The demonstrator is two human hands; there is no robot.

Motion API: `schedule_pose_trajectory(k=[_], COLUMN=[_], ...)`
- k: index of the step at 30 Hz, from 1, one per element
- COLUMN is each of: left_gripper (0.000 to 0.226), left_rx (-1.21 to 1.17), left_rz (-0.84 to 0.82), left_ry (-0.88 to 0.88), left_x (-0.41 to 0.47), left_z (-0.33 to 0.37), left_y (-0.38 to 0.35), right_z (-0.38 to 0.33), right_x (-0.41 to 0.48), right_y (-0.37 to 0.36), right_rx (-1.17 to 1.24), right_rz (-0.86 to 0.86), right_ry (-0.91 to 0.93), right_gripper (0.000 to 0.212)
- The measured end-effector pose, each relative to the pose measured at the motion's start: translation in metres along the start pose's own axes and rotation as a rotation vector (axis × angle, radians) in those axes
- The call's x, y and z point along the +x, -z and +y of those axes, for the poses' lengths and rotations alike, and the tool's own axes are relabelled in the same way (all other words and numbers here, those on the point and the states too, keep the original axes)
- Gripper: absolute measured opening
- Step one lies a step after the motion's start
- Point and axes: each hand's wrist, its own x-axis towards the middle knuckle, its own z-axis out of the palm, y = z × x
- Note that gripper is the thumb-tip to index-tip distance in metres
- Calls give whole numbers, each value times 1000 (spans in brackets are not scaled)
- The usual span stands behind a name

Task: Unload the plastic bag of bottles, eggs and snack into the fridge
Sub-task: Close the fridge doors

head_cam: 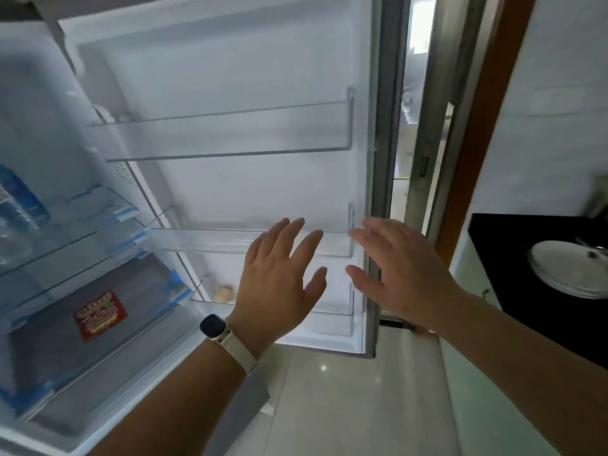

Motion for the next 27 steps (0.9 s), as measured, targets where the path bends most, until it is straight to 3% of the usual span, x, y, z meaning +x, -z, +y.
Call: schedule_pose_trajectory(k=[7,12,19,27], left_gripper=[60,54,61,64], left_rx=[70,13,91,179], left_rz=[68,123,94,110], left_ry=[34,155,267,277], left_x=[57,71,77,68], left_z=[54,73,77,75], left_y=[-37,-62,-90,-94], right_z=[89,120,131,131], right_x=[23,52,80,86], right_y=[-6,-29,-60,-64], right_rx=[143,416,765,877], right_rz=[49,116,75,81], right_ry=[-10,-31,-75,-97], right_gripper=[61,71,81,84])
